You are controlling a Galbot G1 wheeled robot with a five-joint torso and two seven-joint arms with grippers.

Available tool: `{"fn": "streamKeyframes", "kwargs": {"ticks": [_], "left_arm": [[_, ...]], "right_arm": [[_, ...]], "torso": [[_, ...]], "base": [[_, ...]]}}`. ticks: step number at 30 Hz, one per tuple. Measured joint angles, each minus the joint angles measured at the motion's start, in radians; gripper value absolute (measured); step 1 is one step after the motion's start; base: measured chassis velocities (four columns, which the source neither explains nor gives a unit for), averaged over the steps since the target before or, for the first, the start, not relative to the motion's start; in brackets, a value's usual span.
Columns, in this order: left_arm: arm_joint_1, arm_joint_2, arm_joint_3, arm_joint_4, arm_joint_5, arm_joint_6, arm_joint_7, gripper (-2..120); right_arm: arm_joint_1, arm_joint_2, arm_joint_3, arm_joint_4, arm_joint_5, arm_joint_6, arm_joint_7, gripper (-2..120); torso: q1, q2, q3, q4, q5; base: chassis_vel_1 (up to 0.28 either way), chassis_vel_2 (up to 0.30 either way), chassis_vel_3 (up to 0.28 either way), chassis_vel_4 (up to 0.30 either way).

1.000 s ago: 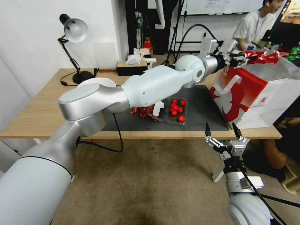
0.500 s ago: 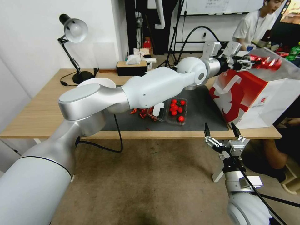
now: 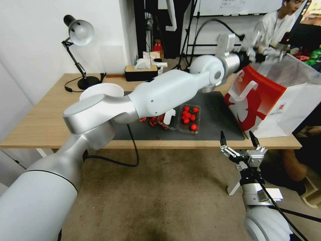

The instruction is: Pick up the trash from the table and place it into the takeout bag.

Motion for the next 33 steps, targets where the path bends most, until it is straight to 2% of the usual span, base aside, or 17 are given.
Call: {"fn": "streamKeyframes", "kwargs": {"ticks": [3,5,7,8,10,11,12,15,16,18,24,27,30,33], "left_arm": [[0.047,0.000,-0.064,-0.064,0.002,-0.015,-0.051,100],[0.063,0.000,-0.071,-0.089,0.002,-0.015,-0.058,100],[0.096,0.012,-0.068,-0.147,0.005,-0.015,-0.060,100],[0.096,0.012,-0.068,-0.147,0.005,-0.015,-0.060,100],[0.140,0.076,-0.061,-0.224,0.013,-0.011,-0.060,100],[0.168,0.120,-0.061,-0.266,0.019,-0.009,-0.063,100],[0.168,0.120,-0.061,-0.266,0.019,-0.009,-0.063,100],[0.234,0.226,-0.082,-0.340,0.062,-0.005,-0.052,100],[0.234,0.226,-0.082,-0.340,0.062,-0.005,-0.052,100],[0.267,0.289,-0.097,-0.371,0.086,-0.005,-0.033,100],[0.332,0.364,-0.147,-0.443,0.091,0.007,-0.038,100],[0.419,0.420,-0.196,-0.521,0.105,0.016,-0.044,100],[0.464,0.450,-0.221,-0.559,0.112,0.018,-0.044,100],[0.582,0.536,-0.292,-0.639,0.143,0.022,-0.031,100]], "right_arm": [[-0.029,0.013,0.020,0.010,-0.007,0.000,0.002,100],[-0.046,0.020,0.031,0.015,-0.011,0.000,0.002,100],[-0.057,0.024,0.042,0.018,-0.016,0.000,0.002,100],[-0.057,0.024,0.042,0.018,-0.016,0.000,0.002,100],[-0.054,0.024,0.045,0.017,-0.016,0.000,0.002,100],[-0.049,0.022,0.045,0.013,-0.016,-0.002,0.002,100],[-0.049,0.022,0.045,0.013,-0.016,-0.002,0.002,100],[-0.038,0.021,0.039,0.003,-0.014,-0.008,0.003,100],[-0.038,0.021,0.039,0.003,-0.014,-0.008,0.003,100],[-0.043,0.021,0.039,0.003,-0.016,-0.009,0.003,100],[-0.048,0.021,0.039,0.003,-0.018,-0.012,0.003,100],[-0.047,0.018,0.039,0.002,-0.018,-0.015,0.003,100],[-0.045,0.016,0.039,-0.001,-0.019,-0.017,0.002,100],[-0.043,0.015,0.033,-0.009,-0.025,-0.018,0.002,100]], "torso": [[0.000,0.000,0.000,0.0002,0.0001],[0.000,0.000,0.000,0.0002,0.0000],[0.000,0.000,0.000,-0.0012,0.0000],[0.000,0.000,0.000,-0.0012,0.0000],[0.000,0.000,0.000,-0.0014,0.0003],[0.000,0.000,0.000,0.0000,0.0002],[0.000,0.000,0.000,0.0000,0.0002],[0.000,0.000,0.000,0.0011,-0.0005],[0.000,0.000,0.000,0.0011,-0.0005],[0.000,0.000,0.000,0.0002,-0.0002],[0.000,0.000,0.000,0.0003,-0.0003],[0.000,0.000,0.000,-0.0002,-0.0003],[0.000,0.000,0.000,-0.0001,-0.0003],[0.000,0.000,0.000,0.0000,-0.0002]], "base": [[0.000,0.000,0.000,0.000],[0.000,0.000,0.000,0.000],[0.000,0.000,0.000,0.000],[0.000,0.000,0.000,0.000],[0.000,0.000,0.000,0.000],[0.000,0.000,0.000,0.000],[0.000,0.000,0.000,0.000],[0.000,0.000,0.000,0.000],[0.000,0.000,0.000,0.000],[0.000,0.000,0.000,0.000],[0.000,0.000,0.000,0.000],[0.000,0.000,0.000,0.000],[0.000,0.000,0.000,0.000],[0.000,0.000,0.000,0.000]]}}
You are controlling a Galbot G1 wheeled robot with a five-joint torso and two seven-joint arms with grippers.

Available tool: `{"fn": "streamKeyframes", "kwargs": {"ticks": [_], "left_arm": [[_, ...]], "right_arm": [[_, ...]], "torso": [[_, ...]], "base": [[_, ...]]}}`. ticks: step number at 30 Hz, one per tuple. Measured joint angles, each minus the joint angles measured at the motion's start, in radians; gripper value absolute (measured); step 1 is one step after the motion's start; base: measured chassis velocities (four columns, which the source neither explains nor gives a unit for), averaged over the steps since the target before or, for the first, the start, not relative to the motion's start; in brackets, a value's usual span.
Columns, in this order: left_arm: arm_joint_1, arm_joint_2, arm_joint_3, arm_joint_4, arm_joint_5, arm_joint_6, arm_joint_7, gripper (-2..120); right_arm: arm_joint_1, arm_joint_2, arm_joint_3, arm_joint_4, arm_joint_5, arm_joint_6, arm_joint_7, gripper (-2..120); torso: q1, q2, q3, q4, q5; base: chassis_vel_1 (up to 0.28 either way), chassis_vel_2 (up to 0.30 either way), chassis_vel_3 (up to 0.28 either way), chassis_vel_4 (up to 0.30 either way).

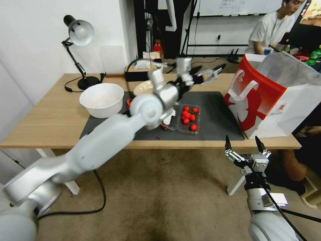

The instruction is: Pick up the trash from the table and place it into the takeout bag.

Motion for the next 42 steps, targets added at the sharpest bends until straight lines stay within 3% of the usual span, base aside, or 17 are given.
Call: {"fn": "streamKeyframes", "kwargs": {"ticks": [6,8,15,18,22,30,32,36,42], "left_arm": [[0.135,0.077,-0.117,-0.072,0.051,0.002,0.024,100],[0.220,0.118,-0.189,-0.113,0.094,0.007,0.035,100],[0.397,0.146,-0.334,-0.173,0.205,0.011,0.058,100],[0.576,0.123,-0.465,-0.241,0.303,0.008,0.044,100],[0.707,0.100,-0.550,-0.278,0.386,-0.011,0.052,100],[0.866,0.059,-0.640,-0.310,0.513,-0.047,0.068,100],[0.926,0.023,-0.682,-0.309,0.628,-0.085,0.088,100],[0.993,-0.026,-0.737,-0.287,0.744,-0.141,0.112,100],[1.065,-0.072,-0.792,-0.273,0.829,-0.202,0.122,100]], "right_arm": [[0.006,-0.001,-0.009,-0.013,-0.007,0.000,-0.001,100],[0.015,-0.002,-0.011,-0.022,-0.008,0.000,-0.002,100],[0.033,0.003,-0.020,-0.031,-0.010,0.000,-0.002,100],[0.039,0.009,-0.027,-0.042,-0.016,0.000,-0.003,100],[0.043,0.012,-0.030,-0.044,-0.017,0.001,-0.004,100],[0.045,0.012,-0.030,-0.044,-0.019,0.007,-0.005,100],[0.045,0.013,-0.028,-0.043,-0.019,0.012,-0.005,100],[0.045,0.013,-0.027,-0.042,-0.019,0.018,-0.004,100],[0.047,0.010,-0.027,-0.042,-0.019,0.021,-0.004,100]], "torso": [[0.000,0.000,0.000,0.0002,0.0003],[0.000,0.000,0.000,-0.0001,0.0002],[0.000,0.000,0.000,0.0000,0.0003],[0.000,0.000,0.000,-0.0001,0.0006],[0.000,0.000,0.000,0.0000,0.0006],[0.000,0.000,0.000,0.0000,0.0004],[0.000,0.000,0.000,0.0001,0.0003],[0.000,0.000,0.000,0.0000,0.0004],[0.000,0.000,0.000,-0.0001,0.0004]], "base": [[0.000,0.000,0.000,0.000],[0.000,0.000,0.000,0.000],[0.000,0.000,0.000,0.000],[0.000,0.000,0.000,0.000],[0.000,0.000,0.000,0.000],[0.000,0.000,0.000,0.000],[0.000,0.000,0.000,0.000],[0.000,0.000,0.000,0.000],[0.000,0.000,0.000,0.000]]}}
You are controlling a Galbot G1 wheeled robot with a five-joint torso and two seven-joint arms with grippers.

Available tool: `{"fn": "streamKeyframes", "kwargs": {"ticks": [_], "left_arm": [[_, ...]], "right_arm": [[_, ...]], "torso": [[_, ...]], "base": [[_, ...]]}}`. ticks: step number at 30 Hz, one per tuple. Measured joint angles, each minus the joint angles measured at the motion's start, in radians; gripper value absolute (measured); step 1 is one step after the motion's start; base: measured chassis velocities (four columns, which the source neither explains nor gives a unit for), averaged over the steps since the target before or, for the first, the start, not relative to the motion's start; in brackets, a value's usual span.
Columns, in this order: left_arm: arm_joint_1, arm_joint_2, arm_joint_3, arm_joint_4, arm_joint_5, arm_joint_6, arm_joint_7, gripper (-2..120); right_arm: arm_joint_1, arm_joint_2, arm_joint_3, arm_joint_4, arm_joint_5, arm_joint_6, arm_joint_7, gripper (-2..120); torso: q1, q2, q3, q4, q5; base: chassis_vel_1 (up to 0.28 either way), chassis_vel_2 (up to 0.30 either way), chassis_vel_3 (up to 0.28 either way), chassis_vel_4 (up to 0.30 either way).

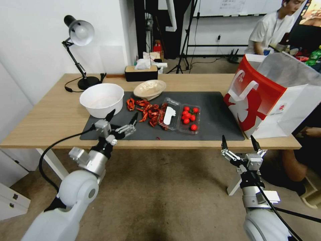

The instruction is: Pick up the trash from the table and place it into the takeout bag.

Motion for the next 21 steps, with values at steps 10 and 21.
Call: {"fn": "streamKeyframes", "kwargs": {"ticks": [10,21], "left_arm": [[0.129,-0.051,-0.062,0.025,0.127,-0.102,-0.030,100],[0.219,-0.074,-0.069,0.059,0.198,-0.180,-0.083,100]], "right_arm": [[0.004,-0.005,-0.001,0.001,0.002,0.002,0.001,100],[0.015,-0.016,-0.001,-0.001,0.009,0.003,0.003,100]], "torso": [[0.000,0.000,0.000,0.0002,0.0000],[0.000,0.000,0.000,0.0002,0.0001]], "base": [[0.000,0.000,0.000,0.000],[0.000,0.000,0.000,0.000]]}}
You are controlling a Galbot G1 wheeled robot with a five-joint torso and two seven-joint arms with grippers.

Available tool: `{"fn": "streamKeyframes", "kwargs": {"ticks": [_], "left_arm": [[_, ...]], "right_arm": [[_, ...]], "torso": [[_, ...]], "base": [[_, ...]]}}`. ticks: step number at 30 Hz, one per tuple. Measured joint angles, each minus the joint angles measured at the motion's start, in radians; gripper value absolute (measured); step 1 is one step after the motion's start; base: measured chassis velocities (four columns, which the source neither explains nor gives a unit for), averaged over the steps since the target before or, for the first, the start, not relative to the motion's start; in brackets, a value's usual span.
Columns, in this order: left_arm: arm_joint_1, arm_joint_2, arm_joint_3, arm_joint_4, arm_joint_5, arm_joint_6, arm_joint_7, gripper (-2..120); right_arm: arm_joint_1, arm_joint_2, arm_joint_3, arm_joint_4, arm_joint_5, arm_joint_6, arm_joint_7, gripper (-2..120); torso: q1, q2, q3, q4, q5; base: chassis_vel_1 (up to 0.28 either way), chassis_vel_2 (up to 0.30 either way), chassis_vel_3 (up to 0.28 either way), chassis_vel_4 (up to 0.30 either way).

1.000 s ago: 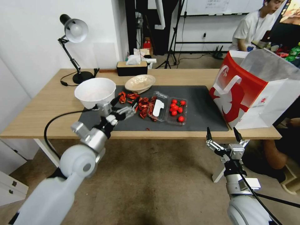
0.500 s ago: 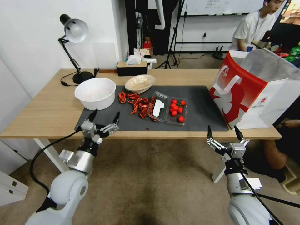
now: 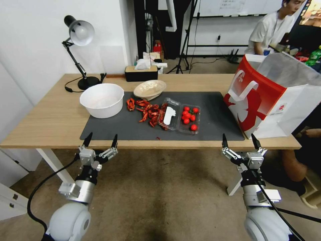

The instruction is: Pick up the trash from the table and place it into the takeout bag.

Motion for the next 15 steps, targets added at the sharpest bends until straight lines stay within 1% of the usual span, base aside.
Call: {"fn": "streamKeyframes", "kwargs": {"ticks": [3,10,12,14,15], "left_arm": [[0.008,-0.003,0.001,0.014,0.011,-0.018,-0.004,100],[0.005,-0.001,0.009,0.030,0.021,-0.031,-0.008,100],[-0.004,0.004,0.011,0.030,0.019,-0.031,-0.008,100],[-0.048,0.025,0.016,0.022,-0.001,-0.006,-0.007,100],[-0.048,0.025,0.016,0.022,-0.001,-0.006,-0.007,100]], "right_arm": [[0.001,-0.002,-0.002,0.000,0.000,0.000,0.000,100],[-0.002,-0.001,-0.003,0.000,0.001,-0.001,0.000,100],[-0.002,-0.002,-0.003,0.000,0.001,-0.001,0.000,100],[-0.003,-0.005,-0.002,0.001,0.001,-0.001,0.000,100],[-0.003,-0.005,-0.002,0.001,0.001,-0.001,0.000,100]], "torso": [[0.000,0.000,0.000,-0.0001,-0.0001],[0.000,0.000,0.000,0.0001,-0.0002],[0.000,0.000,0.000,0.0002,-0.0002],[0.000,0.000,0.000,0.0000,-0.0003],[0.000,0.000,0.000,0.0000,-0.0003]], "base": [[0.000,0.000,0.000,0.000],[0.000,0.000,0.000,0.000],[0.000,0.000,0.000,0.000],[0.000,0.000,0.000,0.000],[0.000,0.000,0.000,0.000]]}}
